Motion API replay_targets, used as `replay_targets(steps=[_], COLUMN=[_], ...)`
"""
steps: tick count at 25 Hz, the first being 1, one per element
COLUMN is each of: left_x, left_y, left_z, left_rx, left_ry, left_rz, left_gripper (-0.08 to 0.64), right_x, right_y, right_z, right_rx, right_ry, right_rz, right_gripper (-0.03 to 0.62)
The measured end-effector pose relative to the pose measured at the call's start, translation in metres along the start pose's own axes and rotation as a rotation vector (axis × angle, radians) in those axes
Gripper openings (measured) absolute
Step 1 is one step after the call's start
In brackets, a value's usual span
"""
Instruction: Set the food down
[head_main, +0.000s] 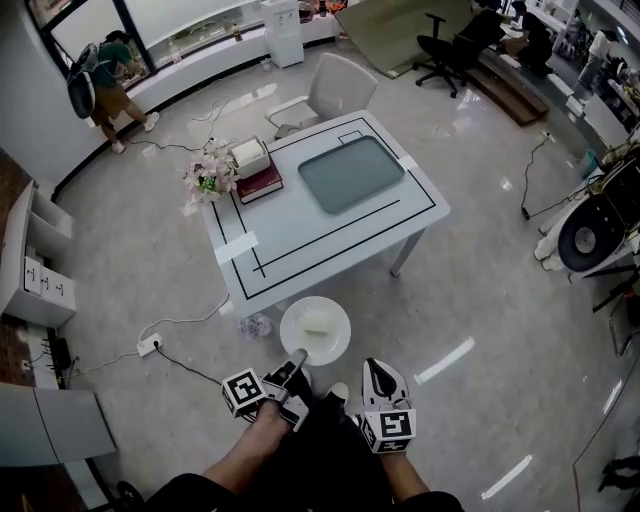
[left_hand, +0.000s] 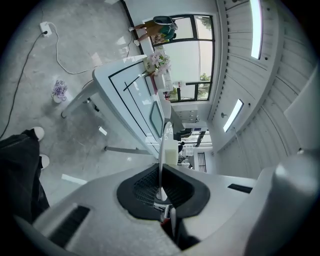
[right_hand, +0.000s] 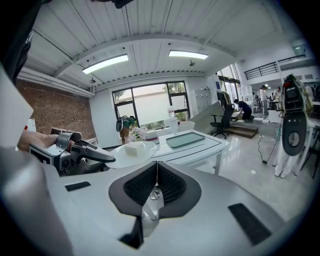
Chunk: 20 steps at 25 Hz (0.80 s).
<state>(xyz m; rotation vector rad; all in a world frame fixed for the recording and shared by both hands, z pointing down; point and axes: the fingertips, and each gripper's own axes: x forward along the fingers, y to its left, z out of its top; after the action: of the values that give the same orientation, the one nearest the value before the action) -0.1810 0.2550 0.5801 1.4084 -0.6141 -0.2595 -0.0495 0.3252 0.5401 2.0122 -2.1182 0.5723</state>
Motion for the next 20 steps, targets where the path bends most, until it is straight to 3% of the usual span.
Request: replay_targets(steps=[20], left_x=[0.052], left_y=[-0.009], left_z=[0.008], left_rx=[0.025], left_ry=[0.017], left_rz=[-0.003], left_gripper=[0.012], right_x=[0.026], right_y=[-0.035], right_z=[0.008], right_rx=[0.034], right_ry=[-0.014], right_rz=[-0.018], right_gripper=[0.009])
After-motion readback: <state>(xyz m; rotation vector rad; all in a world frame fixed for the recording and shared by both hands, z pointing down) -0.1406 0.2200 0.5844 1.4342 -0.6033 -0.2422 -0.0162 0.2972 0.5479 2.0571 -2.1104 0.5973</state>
